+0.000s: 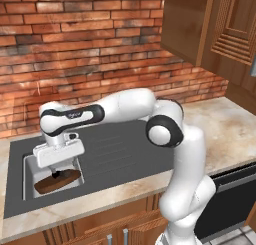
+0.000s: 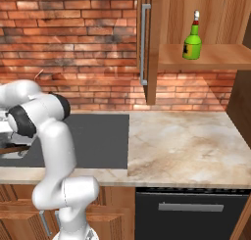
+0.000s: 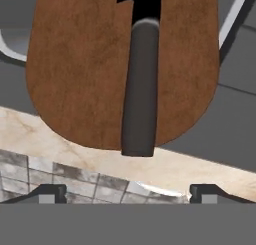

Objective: Move the cutting board and knife to the sink. Then move spray from the cabinet to the counter.

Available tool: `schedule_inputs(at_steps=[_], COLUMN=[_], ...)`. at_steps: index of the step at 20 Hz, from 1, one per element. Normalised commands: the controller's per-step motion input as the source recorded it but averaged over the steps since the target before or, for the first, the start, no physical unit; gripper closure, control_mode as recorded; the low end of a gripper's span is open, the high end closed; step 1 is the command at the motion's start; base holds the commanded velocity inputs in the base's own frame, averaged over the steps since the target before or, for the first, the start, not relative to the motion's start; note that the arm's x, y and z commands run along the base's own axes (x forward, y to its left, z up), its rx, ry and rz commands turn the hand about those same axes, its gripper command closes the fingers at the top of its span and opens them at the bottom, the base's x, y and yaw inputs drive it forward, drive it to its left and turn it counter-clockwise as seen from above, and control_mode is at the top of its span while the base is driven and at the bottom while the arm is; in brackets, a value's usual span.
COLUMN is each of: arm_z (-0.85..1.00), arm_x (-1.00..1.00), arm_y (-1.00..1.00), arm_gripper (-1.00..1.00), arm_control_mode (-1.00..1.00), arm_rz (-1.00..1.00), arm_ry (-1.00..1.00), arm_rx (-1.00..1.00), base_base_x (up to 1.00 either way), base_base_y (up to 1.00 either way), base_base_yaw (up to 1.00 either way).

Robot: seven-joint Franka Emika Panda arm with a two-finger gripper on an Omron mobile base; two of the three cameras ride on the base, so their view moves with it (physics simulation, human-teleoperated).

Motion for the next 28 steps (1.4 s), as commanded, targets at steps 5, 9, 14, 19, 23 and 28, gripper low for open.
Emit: schedule_inputs(at_steps=[5, 9, 14, 19, 23, 28], arm_z=[0.43, 0.41, 0.34, 0.32, 0.18, 0.00], arm_x=[-0.40, -0.38, -0.34, -0.42, -0.54, -0.66], arm_y=[-0.32, -0.47, -0.60, -0.70, -0.75, -0.70], arm_gripper=[-1.00, -1.00, -1.00, -1.00, -1.00, -1.00], arm_control_mode=[-1.00, -1.00, -1.00, -1.00, -1.00, -1.00], arm_rz=[0.00, 0.00, -0.03, -0.03, -0.01, 0.00], arm_ry=[-0.15, -0.15, -0.18, -0.23, -0.26, -0.28], arm_rx=[0.06, 0.09, 0.15, 0.21, 0.18, 0.13], base_base_x=[0.00, 0.00, 0.00, 0.00, 0.00, 0.00], base_base_y=[0.00, 0.00, 0.00, 0.00, 0.00, 0.00], base_base_yaw=[0.00, 0.00, 0.00, 0.00, 0.00, 0.00])
